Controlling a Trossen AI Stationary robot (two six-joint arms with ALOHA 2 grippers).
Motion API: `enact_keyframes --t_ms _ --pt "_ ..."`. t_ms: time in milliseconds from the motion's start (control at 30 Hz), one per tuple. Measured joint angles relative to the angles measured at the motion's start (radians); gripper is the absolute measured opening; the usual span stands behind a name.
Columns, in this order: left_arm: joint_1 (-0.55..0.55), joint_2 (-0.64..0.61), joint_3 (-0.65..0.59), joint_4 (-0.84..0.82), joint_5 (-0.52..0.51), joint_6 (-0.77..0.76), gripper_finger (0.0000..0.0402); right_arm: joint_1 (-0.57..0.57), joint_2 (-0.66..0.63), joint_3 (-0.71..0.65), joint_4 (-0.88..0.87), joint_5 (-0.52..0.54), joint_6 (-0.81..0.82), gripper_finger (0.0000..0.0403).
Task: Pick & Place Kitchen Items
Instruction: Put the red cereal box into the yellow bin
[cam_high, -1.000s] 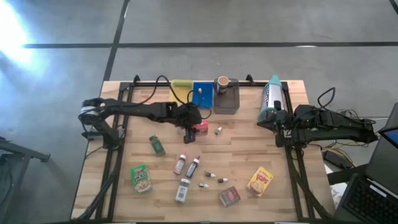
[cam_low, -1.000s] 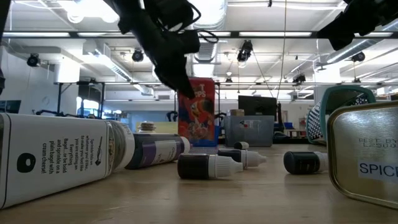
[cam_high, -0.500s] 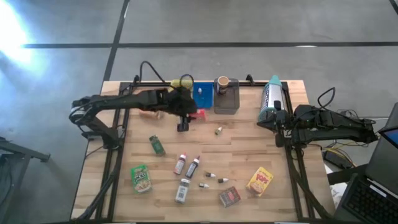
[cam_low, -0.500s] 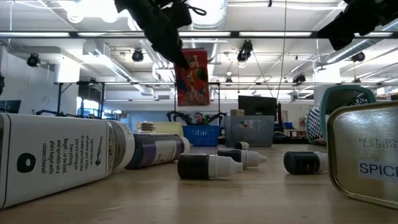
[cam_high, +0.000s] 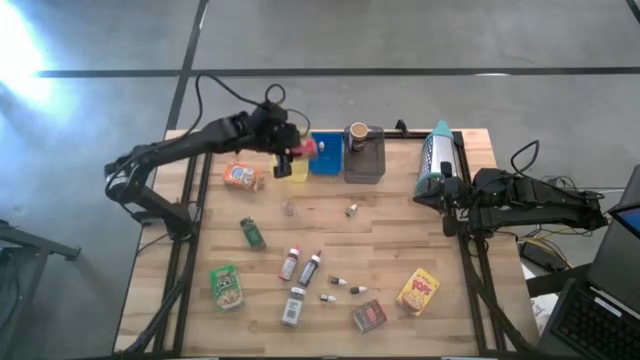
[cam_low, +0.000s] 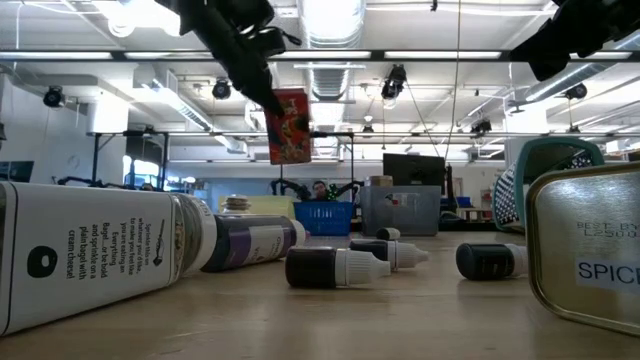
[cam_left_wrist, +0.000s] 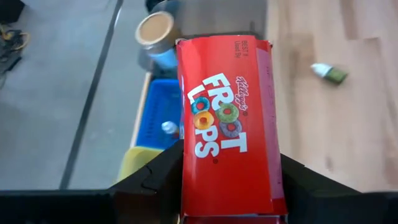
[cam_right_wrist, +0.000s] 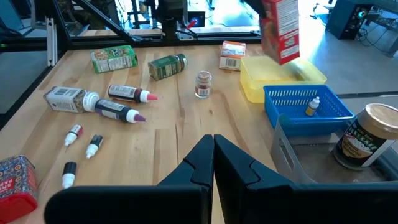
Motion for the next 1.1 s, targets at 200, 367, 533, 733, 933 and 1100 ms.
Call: enact_keyframes --t_ms 200,367,533,733,933,1100 --pt "0.095 0.003 0.0 0.004 0.037 0.068 0.0179 0.0 0.0 0.0 0.0 0.0 0.0 0.0008" --pt "0.171 0.023 0.0 0.05 0.072 0.124 0.0179 0.0 0.0 0.0 0.0 0.0 0.0 0.0008" --pt "0.241 0.067 0.0 0.078 0.153 0.162 0.0179 0.0 0.0 0.0 0.0 0.0 0.0 0.0008" --pt "0.298 0.143 -0.001 0.08 0.185 0.212 0.0179 0.0 0.0 0.0 0.0 0.0 0.0 0.0008" --pt "0.328 0.228 -0.001 0.086 0.257 0.237 0.0179 0.0 0.0 0.0 0.0 0.0 0.0 0.0008" --pt "0.344 0.292 0.001 0.092 0.258 0.257 0.0179 0.0 0.0 0.0 0.0 0.0 0.0 0.0008"
